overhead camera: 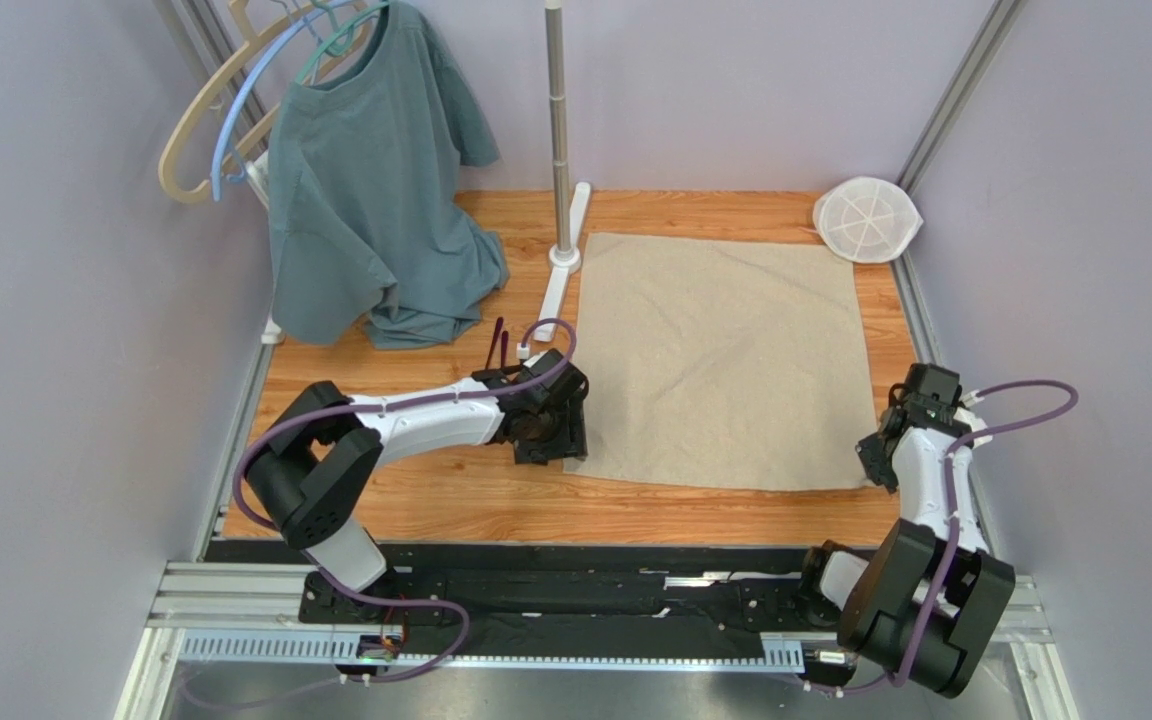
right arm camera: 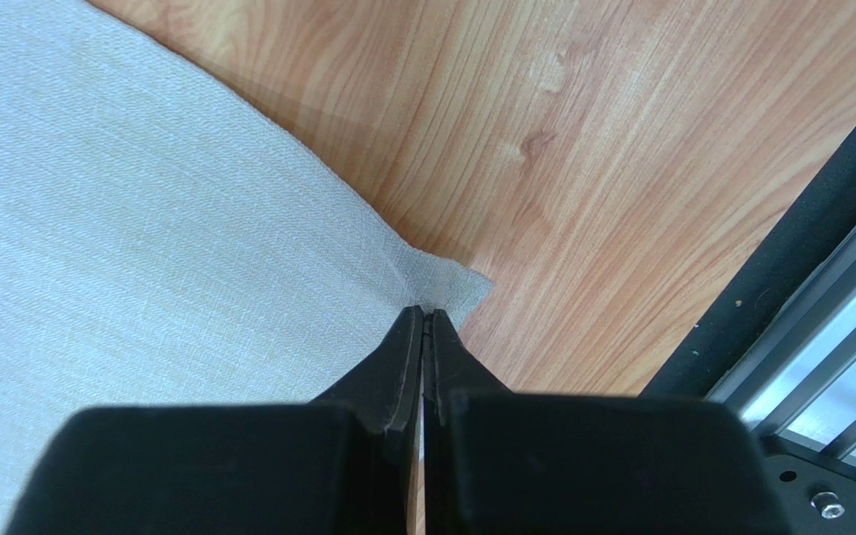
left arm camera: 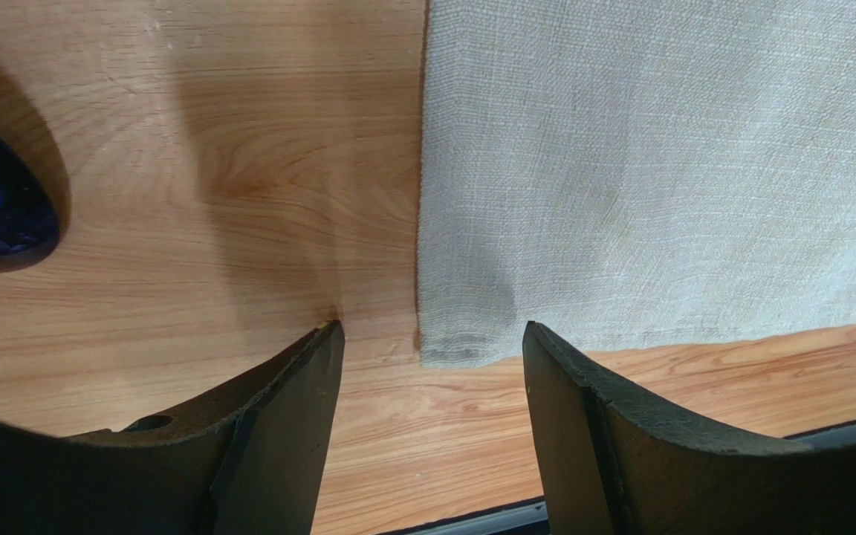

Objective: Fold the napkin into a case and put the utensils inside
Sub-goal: Pick up the flattened napkin from the center of the board.

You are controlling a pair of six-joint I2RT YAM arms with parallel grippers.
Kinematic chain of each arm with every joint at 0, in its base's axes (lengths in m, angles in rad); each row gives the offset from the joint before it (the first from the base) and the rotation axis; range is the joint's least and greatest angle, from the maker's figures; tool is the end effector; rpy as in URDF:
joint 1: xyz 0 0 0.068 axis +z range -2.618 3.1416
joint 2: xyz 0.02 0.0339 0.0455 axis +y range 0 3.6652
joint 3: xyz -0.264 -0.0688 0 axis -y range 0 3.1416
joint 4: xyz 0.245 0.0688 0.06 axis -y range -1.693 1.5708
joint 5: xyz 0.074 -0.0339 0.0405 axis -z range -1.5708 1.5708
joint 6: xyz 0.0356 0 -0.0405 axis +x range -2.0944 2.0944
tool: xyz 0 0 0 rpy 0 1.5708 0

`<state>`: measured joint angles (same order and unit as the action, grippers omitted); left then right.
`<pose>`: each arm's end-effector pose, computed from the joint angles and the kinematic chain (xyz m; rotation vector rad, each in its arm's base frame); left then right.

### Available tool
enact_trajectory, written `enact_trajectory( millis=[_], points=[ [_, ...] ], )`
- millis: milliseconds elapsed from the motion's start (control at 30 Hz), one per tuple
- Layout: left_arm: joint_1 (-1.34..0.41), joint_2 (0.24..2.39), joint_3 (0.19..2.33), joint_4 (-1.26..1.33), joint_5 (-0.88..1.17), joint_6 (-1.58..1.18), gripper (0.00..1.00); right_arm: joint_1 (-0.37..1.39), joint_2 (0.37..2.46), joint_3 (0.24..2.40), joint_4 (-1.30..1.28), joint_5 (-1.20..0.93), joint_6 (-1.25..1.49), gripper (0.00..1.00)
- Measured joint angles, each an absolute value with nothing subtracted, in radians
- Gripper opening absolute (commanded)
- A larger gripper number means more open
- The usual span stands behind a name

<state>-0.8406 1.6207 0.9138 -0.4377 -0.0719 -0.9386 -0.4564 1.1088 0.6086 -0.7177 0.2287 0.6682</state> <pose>0.2045 -0.2246 0.1640 -0.1583 2.7856 -0.4058 0.1613 -0.0882 0.1830 1.5170 2.3014 -0.2628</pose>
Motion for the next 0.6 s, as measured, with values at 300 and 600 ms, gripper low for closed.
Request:
enact_trajectory(
  millis=[300,600],
  points=[
    [-0.845,1.703,0.984,-0.419,-0.060,-0.996,0.27,-0.456,1.065,0.607,-0.719,0.225,0.668,0.00],
    [-0.847,1.681,0.964,-0.406,-0.083,-0.962,0.00,-0.458,1.102,0.603,-0.713,0.232,0.675,0.47]
  ],
)
